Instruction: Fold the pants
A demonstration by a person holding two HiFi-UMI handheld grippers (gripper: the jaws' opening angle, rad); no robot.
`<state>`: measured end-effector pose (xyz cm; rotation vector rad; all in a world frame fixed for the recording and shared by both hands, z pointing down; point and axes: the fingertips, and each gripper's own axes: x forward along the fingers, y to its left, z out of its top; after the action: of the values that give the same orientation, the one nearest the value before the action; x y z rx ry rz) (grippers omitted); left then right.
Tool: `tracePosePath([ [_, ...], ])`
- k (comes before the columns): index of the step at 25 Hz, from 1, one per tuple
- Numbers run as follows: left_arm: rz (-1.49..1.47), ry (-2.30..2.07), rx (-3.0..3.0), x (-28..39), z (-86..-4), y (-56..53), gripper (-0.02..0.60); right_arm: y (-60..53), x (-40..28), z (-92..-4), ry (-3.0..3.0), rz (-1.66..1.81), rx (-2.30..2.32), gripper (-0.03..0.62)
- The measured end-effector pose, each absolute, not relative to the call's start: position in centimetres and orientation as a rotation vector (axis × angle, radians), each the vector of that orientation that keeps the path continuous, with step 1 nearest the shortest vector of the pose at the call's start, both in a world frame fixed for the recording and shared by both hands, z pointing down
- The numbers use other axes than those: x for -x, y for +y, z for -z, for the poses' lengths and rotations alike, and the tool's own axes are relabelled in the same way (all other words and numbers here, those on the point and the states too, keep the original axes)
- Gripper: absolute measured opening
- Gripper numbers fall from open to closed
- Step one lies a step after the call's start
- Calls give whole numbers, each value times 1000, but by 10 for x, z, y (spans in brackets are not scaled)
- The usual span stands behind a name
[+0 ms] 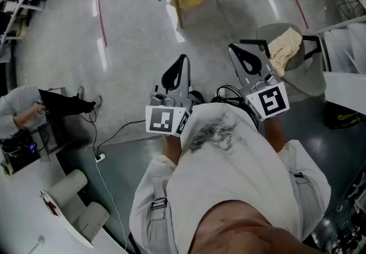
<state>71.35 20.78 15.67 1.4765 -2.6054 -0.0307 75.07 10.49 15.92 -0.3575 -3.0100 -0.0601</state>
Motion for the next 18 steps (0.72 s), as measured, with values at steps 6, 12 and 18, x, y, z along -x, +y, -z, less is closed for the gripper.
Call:
tracePosePath([
  [6, 16, -2626, -1457, -724, -154, 192, 2, 90, -759, -161, -2999, 70, 355, 6],
  [12, 31, -2628, -1444, -724, -159, 181, 2, 80, -758, -165, -2991, 44, 358, 9],
  [18, 26, -2626, -1454, -708, -159, 172, 2, 73, -745, -156, -3055, 130, 345, 9],
])
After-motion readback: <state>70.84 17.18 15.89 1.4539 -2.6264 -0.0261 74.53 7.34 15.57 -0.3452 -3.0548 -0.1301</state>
